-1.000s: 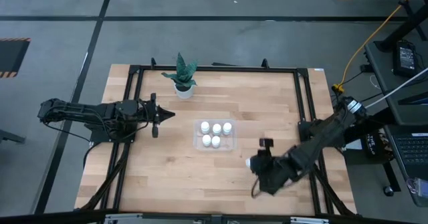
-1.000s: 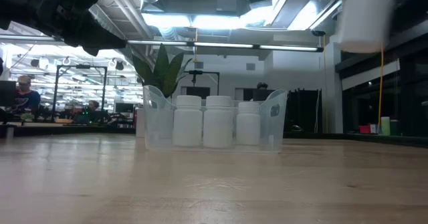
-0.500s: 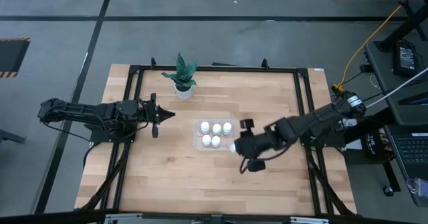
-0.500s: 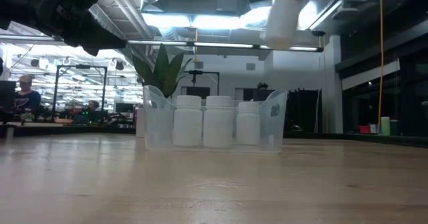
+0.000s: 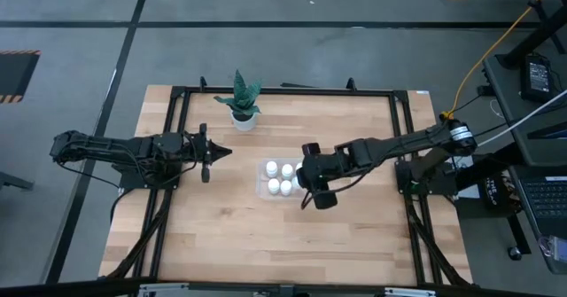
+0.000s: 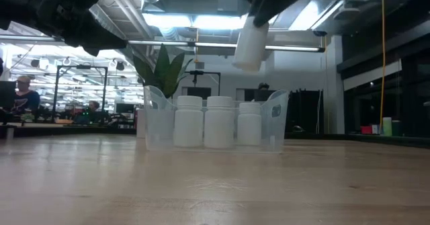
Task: Pick and place pill bottles into a basket
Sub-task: Put the white medicine bottle into the transparent bin
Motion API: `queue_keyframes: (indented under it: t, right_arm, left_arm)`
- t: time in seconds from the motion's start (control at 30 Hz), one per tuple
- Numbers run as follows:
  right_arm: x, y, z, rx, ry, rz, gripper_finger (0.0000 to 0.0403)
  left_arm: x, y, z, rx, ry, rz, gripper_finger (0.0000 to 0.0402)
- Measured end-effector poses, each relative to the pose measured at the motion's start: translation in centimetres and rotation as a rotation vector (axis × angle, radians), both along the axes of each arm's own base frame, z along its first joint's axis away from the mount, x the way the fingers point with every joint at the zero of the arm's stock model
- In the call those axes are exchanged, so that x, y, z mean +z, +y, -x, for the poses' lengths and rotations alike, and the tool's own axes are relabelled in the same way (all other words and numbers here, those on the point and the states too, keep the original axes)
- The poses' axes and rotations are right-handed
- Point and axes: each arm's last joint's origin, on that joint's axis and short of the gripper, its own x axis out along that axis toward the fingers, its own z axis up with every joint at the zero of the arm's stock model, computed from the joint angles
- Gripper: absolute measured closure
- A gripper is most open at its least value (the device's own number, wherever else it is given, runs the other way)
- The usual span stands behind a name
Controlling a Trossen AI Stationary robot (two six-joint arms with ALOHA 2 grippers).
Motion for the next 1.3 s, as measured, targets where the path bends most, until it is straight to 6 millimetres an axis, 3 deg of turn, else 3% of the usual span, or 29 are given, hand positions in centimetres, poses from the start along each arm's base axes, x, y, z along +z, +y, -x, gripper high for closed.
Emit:
queue_keyframes:
  t: [0.6,1.3]
  right_arm:
    - [-4.4,0.3,-2.3,0.014,0.127,-0.011,0.0252]
    - [-7.8,0.3,-3.5,-0.022,0.222,0.006,0.0250]
  left_arm:
    - [0.0,0.0,0.0,0.000,0.000,0.000,0.0394]
    - [-0.1,0.0,0.0,0.000,0.008,-0.001,0.0397]
